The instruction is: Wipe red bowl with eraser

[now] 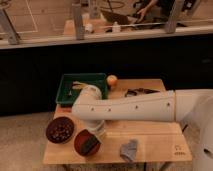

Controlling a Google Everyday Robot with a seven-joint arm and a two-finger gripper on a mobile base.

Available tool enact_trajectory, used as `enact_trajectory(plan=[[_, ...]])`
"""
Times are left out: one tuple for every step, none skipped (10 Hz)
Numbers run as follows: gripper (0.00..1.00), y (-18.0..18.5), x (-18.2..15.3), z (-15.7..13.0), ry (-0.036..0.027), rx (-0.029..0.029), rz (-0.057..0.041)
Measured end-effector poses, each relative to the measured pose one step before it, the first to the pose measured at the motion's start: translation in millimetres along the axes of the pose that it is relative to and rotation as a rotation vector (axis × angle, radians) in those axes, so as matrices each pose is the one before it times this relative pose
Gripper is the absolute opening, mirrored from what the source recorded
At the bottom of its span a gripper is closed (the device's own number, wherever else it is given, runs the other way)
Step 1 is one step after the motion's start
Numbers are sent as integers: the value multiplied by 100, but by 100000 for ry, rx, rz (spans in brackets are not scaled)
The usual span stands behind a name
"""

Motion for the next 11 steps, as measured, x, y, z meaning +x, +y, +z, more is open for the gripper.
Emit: enact_trajectory(plan=[[0, -301, -58, 353, 122, -875, 75], [0, -374, 254, 184, 389, -461, 565], [0, -279, 279, 52, 23, -185, 683], [0, 1, 91, 67, 82, -206, 625], [0, -89, 211, 17, 225, -259, 877], [0, -371, 459, -20, 826, 31, 641], [0, -493, 545, -26, 988, 305, 710], [0, -507, 440, -4, 511, 142, 732], [0, -482, 263, 26, 290, 286, 106], [0, -824, -122, -99, -448, 667, -543], [0, -504, -166, -90, -435, 601, -586]])
